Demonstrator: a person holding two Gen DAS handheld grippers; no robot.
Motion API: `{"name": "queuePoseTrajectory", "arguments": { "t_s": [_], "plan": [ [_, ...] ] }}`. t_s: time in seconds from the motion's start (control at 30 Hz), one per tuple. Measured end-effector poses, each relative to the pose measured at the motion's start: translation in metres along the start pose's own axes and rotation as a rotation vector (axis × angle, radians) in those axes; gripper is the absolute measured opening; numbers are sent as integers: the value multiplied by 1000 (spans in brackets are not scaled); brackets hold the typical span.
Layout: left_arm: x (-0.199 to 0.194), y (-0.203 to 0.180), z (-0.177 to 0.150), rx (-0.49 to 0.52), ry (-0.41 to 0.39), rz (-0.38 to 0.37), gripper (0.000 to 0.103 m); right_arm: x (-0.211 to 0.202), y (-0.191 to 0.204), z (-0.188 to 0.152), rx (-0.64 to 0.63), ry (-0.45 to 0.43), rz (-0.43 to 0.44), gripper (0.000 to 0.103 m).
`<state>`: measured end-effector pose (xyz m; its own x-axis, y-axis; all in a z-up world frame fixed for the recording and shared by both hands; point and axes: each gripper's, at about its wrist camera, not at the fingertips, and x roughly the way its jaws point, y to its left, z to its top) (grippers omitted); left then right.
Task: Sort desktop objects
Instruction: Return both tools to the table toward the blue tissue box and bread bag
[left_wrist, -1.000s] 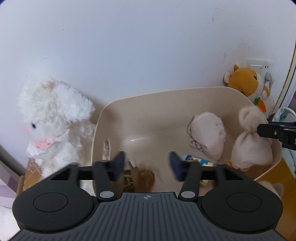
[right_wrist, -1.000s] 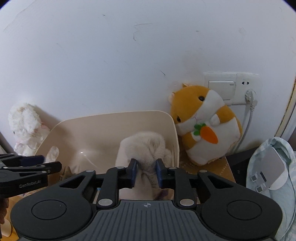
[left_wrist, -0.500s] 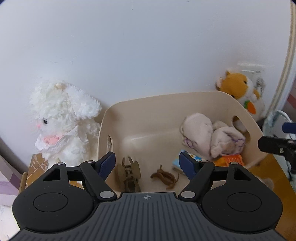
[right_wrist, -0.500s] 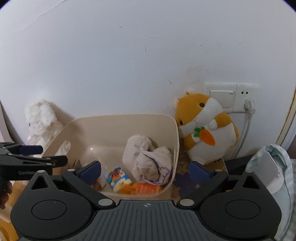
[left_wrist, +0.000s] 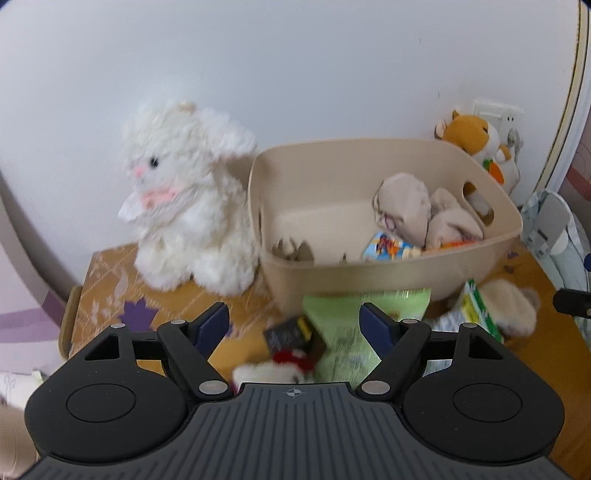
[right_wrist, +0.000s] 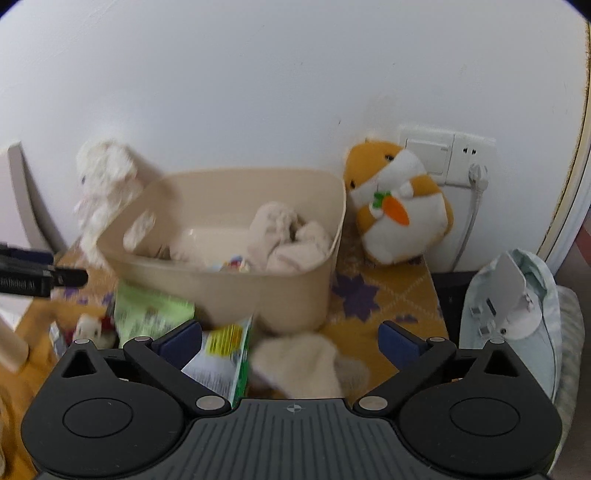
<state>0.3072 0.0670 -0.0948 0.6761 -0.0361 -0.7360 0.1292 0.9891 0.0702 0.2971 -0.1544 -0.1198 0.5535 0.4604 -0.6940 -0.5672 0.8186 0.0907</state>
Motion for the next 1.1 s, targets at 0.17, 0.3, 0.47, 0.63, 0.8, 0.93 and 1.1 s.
{"name": "queuePoseTrajectory", "arguments": {
  "t_s": [0.17, 0.3, 0.47, 0.63, 0.8, 0.93, 1.1],
  "plan": [
    [-5, 10, -29, 1, 50, -16, 79, -13, 8, -35, 3, 43, 7, 103],
    [-7, 14, -55, -12, 97, -19, 79, -24, 18, -66, 39, 86, -32, 103],
    [-9, 13, -87, -17, 151, -33, 79, -30, 34, -94, 104, 148, -93, 103],
    [-14, 11, -110, -121, 204, -80, 79, -25, 53, -110, 191, 200, -77, 103],
    [-14, 0, -125, -268, 260, -88, 79, -15, 70, -114, 284, 222, -99, 100],
    [-10, -7, -132, -418, 294, -72, 79, -5, 80, -111, 310, 229, -123, 99],
    [-1, -10, -133, -614, 339, -47, 79, 6, 84, -105, 339, 237, -154, 97]
  ]
}}
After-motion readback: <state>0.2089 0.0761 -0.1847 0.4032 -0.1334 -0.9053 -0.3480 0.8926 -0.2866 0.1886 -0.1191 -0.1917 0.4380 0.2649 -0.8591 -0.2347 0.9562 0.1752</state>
